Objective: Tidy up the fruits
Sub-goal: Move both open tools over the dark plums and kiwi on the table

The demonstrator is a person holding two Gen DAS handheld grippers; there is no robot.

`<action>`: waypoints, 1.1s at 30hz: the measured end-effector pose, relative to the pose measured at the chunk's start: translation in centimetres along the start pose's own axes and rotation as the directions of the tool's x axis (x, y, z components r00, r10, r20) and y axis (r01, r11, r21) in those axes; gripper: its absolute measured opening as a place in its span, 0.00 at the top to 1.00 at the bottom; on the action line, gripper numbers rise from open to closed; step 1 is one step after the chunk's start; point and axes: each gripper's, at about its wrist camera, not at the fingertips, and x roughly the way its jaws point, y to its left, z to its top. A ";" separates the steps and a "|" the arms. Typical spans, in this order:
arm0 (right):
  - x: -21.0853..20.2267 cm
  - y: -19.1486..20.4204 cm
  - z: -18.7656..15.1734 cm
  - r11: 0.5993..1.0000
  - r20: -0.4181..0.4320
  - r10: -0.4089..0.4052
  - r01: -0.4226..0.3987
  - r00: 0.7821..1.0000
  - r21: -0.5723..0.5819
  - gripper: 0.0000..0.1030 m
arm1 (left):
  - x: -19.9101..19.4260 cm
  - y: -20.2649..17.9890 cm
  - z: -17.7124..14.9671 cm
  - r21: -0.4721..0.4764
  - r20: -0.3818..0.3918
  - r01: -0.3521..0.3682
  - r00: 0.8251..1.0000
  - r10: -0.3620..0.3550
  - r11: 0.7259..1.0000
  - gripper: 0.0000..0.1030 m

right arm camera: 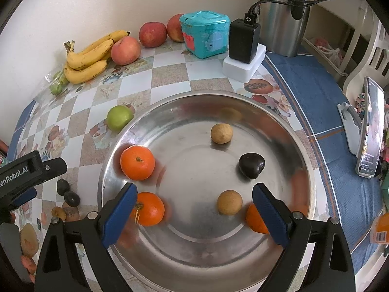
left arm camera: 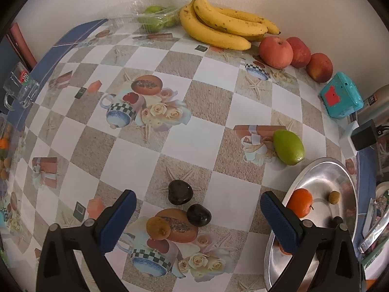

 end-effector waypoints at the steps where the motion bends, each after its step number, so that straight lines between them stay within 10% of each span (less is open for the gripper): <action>1: -0.1 0.0 0.0 1.000 0.001 -0.001 0.001 1.000 0.001 0.07 | -0.1 0.1 0.0 -0.001 0.002 0.003 1.000 -0.003 1.000 0.00; 33: -0.9 9.1 -0.5 0.993 -0.052 0.042 -0.048 0.998 -0.111 0.07 | -3.9 9.9 1.8 -0.069 0.122 -0.040 0.991 0.048 0.997 0.00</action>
